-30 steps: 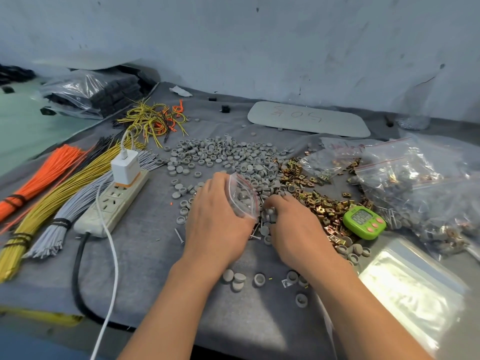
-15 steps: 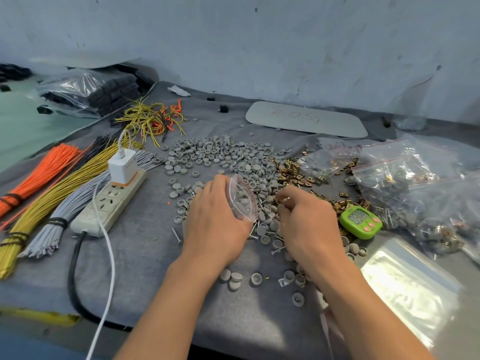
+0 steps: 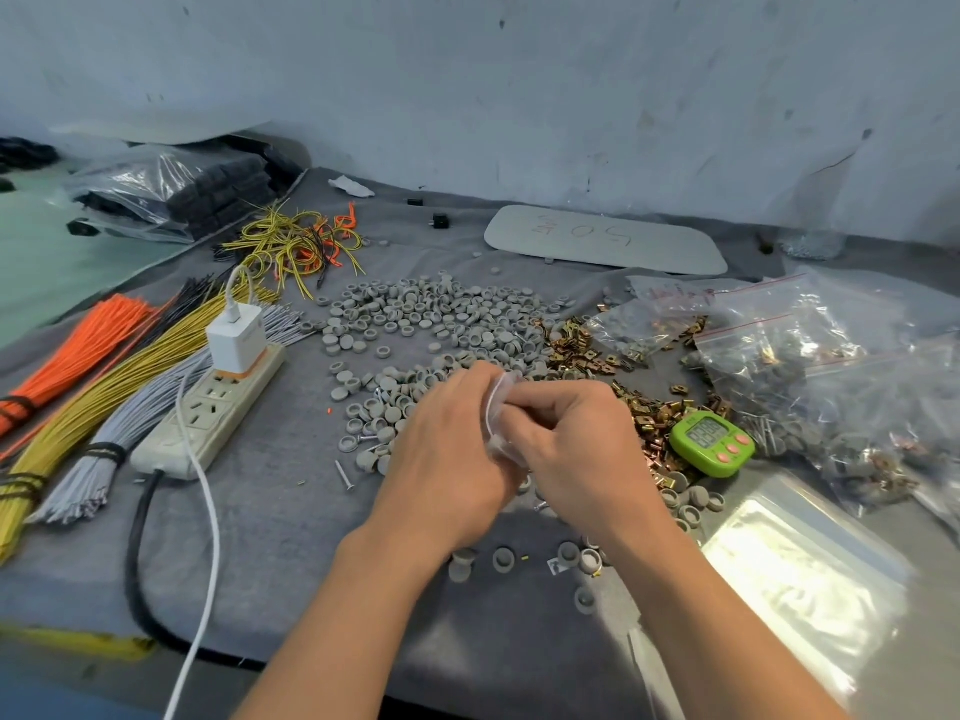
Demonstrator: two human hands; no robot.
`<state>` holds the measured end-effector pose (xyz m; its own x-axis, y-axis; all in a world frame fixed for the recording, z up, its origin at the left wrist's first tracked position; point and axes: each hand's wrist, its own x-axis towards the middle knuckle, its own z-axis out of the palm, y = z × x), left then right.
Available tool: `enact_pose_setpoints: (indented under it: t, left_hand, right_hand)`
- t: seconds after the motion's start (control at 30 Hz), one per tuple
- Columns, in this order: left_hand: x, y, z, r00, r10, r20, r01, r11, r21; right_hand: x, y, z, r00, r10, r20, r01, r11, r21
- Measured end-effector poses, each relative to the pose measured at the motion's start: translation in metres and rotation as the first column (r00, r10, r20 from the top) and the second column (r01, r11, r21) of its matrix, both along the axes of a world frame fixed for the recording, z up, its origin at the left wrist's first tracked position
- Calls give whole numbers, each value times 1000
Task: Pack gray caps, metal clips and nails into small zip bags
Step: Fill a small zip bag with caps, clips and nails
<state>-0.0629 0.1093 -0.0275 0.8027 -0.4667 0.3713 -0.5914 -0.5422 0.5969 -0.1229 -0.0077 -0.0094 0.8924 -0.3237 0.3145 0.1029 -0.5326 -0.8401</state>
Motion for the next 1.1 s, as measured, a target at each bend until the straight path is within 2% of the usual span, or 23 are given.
enact_pose_setpoints:
  t: [0.07,0.2,0.3,0.33,0.4,0.5,0.57,0.73,0.87,0.97,1.03,1.1]
  left_hand:
    - [1,1,1,1000,8,-22,-9,1000,-18]
    - [6,7,2,994,76,-76,-83,992,-92]
    - [9,13,2,980,164,-115,-181,970,-164]
    - [11,14,3,975,188,-116,-207,963,-175]
    - [13,16,3,968,221,-119,-240,952,-188]
    - [14,17,4,963,237,-125,-257,949,-183]
    - [12,17,4,964,239,-115,-256,951,-173]
    - [10,17,5,968,230,-103,-244,957,-157]
    - [12,18,4,965,240,-109,-254,957,-142]
    - [12,18,3,967,238,-96,-248,961,-119]
    - [11,17,2,973,224,-55,-228,970,-79]
    - [9,14,1,980,199,7,-199,980,-13]
  right_hand:
    - [0,0,1,999,-37,24,37,999,30]
    - [1,-8,3,959,-262,108,245,958,147]
    - [-1,-16,2,932,-362,19,360,931,52]
    - [-2,-17,1,938,-342,-53,340,940,-41]
    - [-3,-15,-3,933,-259,-251,191,945,-267]
    - [-2,-7,-6,846,-224,-483,-46,873,-486]
    - [0,-4,-7,827,-234,-511,-91,841,-533]
    - [2,-6,-7,815,-280,-508,-19,863,-506]
    - [1,-7,-8,828,-304,-471,28,861,-507]
    - [-1,-8,-10,862,-381,-334,151,823,-548]
    - [-2,-8,-10,915,-380,-135,291,854,-430]
    - [-3,-6,-8,940,-336,60,342,921,-187]
